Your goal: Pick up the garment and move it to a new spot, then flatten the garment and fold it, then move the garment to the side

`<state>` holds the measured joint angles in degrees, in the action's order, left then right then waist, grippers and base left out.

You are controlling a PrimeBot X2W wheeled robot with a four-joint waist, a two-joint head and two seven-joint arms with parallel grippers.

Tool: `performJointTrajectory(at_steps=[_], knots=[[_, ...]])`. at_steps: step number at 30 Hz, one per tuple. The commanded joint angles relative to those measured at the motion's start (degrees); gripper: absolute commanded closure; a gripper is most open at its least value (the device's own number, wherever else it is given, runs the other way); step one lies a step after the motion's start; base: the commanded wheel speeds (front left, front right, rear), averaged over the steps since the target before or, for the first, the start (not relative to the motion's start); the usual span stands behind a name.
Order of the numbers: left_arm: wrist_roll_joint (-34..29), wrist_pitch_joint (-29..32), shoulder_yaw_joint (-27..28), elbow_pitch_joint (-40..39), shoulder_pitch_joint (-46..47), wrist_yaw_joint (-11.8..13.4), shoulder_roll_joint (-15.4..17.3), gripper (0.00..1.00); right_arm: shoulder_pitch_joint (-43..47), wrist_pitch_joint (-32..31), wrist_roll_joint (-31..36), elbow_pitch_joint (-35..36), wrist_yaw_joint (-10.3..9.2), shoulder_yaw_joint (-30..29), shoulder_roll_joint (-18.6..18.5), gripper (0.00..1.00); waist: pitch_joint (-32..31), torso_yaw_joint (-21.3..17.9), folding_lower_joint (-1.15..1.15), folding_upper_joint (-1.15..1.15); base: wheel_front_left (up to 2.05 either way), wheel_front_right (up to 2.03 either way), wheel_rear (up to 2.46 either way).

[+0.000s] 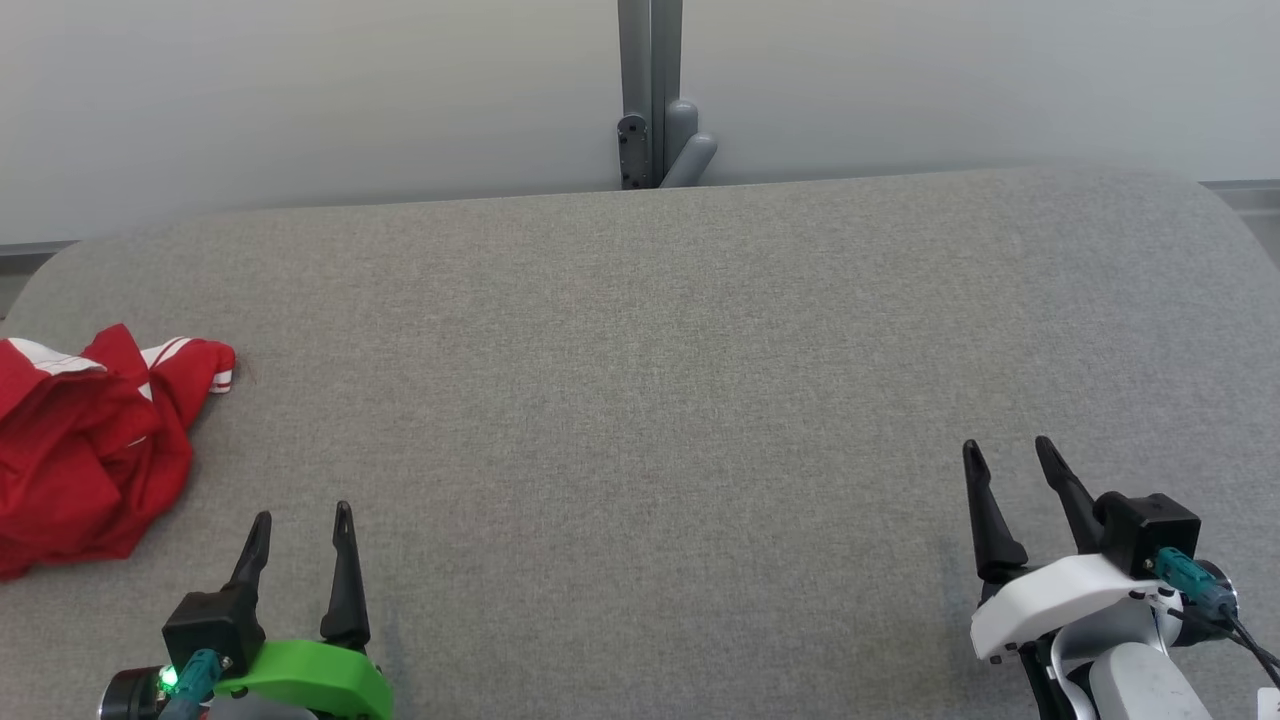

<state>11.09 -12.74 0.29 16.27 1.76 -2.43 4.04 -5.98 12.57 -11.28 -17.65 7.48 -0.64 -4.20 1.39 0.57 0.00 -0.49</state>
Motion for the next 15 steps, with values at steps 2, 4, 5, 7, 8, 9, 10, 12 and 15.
performJointTrajectory(at_steps=[2,4,5,7,8,9,10,12,15], knots=[[-2.0,-0.5,0.1,0.3,-0.8,0.5,0.0,0.0,0.1,0.7,2.0,-0.4,0.02,0.0,0.0,0.0,-0.1,0.0,0.0,0.41,0.0,0.0,0.0],[-3.0,-0.8,0.2,1.0,-0.8,0.7,0.0,0.0,0.2,0.9,2.9,-0.6,0.02,-0.2,0.1,0.0,-0.1,0.0,0.0,0.42,0.0,0.0,0.0],[-3.4,-0.9,0.2,1.3,-0.7,0.9,-0.1,0.0,0.2,0.9,3.4,-0.7,0.02,-0.2,0.2,0.0,-0.1,0.0,0.0,0.42,0.0,0.0,0.0],[-4.2,-1.1,0.2,1.6,-0.6,1.0,-0.1,0.0,0.3,1.2,3.7,-0.9,0.02,0.0,0.2,0.0,-0.1,0.0,0.0,0.43,0.0,0.0,0.0],[-4.7,-1.2,0.2,1.7,-0.5,1.1,-0.1,0.0,0.3,1.4,4.0,-1.0,0.02,0.0,0.2,0.0,-0.1,0.0,0.0,0.44,0.0,0.0,0.0],[-5.2,-1.3,0.2,1.8,-0.5,1.1,-0.1,0.0,0.3,1.4,4.1,-0.8,0.02,0.1,0.3,0.0,-0.1,0.0,0.0,0.44,0.0,0.0,0.0],[-5.7,-1.4,0.2,1.9,-0.5,1.2,-0.1,0.0,0.3,1.5,4.0,-0.8,0.02,0.2,0.3,0.0,-0.1,0.0,0.0,0.44,0.0,0.0,0.0],[-6.6,-1.6,0.2,2.1,-0.5,1.3,-0.1,0.0,0.3,1.8,4.7,-0.7,0.01,0.4,0.3,0.0,-0.1,0.0,0.0,0.45,0.0,0.0,0.0],[-7.6,-1.9,0.3,2.4,-0.4,1.4,-0.1,0.0,0.4,2.0,5.7,-0.6,0.01,0.3,0.3,0.0,-0.1,0.0,0.0,0.46,0.0,0.0,0.0]])
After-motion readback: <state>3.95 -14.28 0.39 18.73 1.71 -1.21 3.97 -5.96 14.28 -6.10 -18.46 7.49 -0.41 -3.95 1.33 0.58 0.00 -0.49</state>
